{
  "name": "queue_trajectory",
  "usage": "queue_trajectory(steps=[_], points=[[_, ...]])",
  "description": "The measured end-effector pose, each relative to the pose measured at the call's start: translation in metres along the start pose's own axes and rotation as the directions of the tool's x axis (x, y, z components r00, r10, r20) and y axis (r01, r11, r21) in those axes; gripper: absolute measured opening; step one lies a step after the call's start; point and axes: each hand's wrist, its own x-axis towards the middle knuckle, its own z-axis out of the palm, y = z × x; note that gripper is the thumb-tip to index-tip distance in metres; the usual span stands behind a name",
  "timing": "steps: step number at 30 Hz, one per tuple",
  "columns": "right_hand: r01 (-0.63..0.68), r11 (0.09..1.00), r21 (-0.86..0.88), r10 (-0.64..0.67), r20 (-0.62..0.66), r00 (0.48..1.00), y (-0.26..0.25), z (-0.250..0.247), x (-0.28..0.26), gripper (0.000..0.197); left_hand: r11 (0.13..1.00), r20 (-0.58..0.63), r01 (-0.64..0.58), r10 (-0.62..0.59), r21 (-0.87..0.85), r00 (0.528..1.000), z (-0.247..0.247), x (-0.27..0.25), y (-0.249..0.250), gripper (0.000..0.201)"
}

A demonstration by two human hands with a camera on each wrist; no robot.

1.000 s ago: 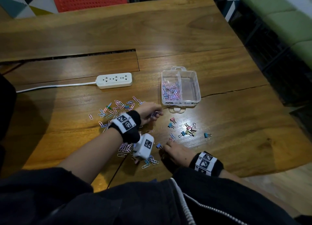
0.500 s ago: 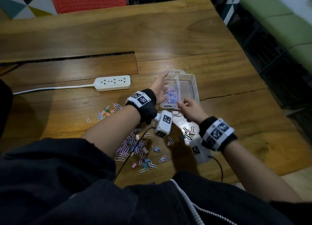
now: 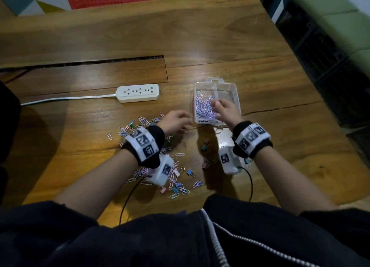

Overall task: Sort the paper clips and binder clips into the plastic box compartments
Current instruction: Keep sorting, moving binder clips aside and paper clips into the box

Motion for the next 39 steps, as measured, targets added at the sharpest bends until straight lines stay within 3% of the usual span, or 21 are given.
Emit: queue_trajectory(steps=[2,5,8,13,15,19,21,23,26,29,35,39], points=[[0.031,0.999,-0.028,-0.03,0.025,0.999,0.017,-0.001,-0.024,0.013,0.928,0.064,-0.047,0.025,0.37,0.998,0.002,-0.014,-0.018,0.024],[0.07,0.962,-0.265,-0.032,0.146,0.989,0.047,0.008,-0.06,0.012,0.645,0.172,-0.113,-0.029,0.756,0.985,0.007,-0.033,-0.046,0.032],[0.125,0.837,-0.533,0.004,0.235,0.972,0.07,0.024,-0.085,0.017,0.497,0.203,-0.125,-0.106,0.859,0.973,0.011,-0.042,-0.064,0.042],[0.18,0.712,-0.678,0.002,0.259,0.966,0.085,0.028,-0.094,0.019,0.377,0.209,-0.193,-0.002,0.906,0.978,0.022,-0.044,-0.076,0.042],[0.182,0.681,-0.71,0.027,0.273,0.962,0.085,0.021,-0.095,0.018,0.377,0.204,-0.204,0.038,0.904,0.978,0.027,-0.042,-0.078,0.038],[0.132,0.659,-0.741,0.002,0.177,0.984,0.085,0.008,-0.097,0.017,0.552,0.176,-0.217,0.127,0.805,0.976,0.04,-0.037,-0.072,0.035],[0.143,0.659,-0.738,-0.074,0.125,0.989,0.084,0.01,-0.102,0.016,0.574,0.169,-0.256,0.201,0.778,0.965,0.046,-0.037,-0.068,0.034],[0.224,0.68,-0.698,-0.141,0.175,0.974,0.084,0.017,-0.109,0.015,0.552,0.166,-0.259,0.212,0.793,0.963,0.046,-0.039,-0.069,0.031],[0.34,0.705,-0.622,-0.101,0.387,0.916,0.09,0.034,-0.118,0.025,0.446,0.268,-0.239,-0.003,0.863,0.963,0.037,-0.043,-0.077,0.035],[0.436,0.627,-0.646,-0.048,0.527,0.848,0.095,0.044,-0.117,0.035,0.358,0.306,-0.239,-0.141,0.903,0.942,0.032,-0.05,-0.087,0.039],[0.448,0.607,-0.657,-0.085,0.507,0.858,0.102,0.041,-0.113,0.03,0.439,0.242,-0.253,0.083,0.862,0.967,0.039,-0.045,-0.087,0.029],[0.458,0.571,-0.681,-0.119,0.484,0.867,0.106,0.04,-0.115,0.028,0.402,0.308,-0.349,0.166,0.847,0.937,0.041,-0.049,-0.09,0.034]])
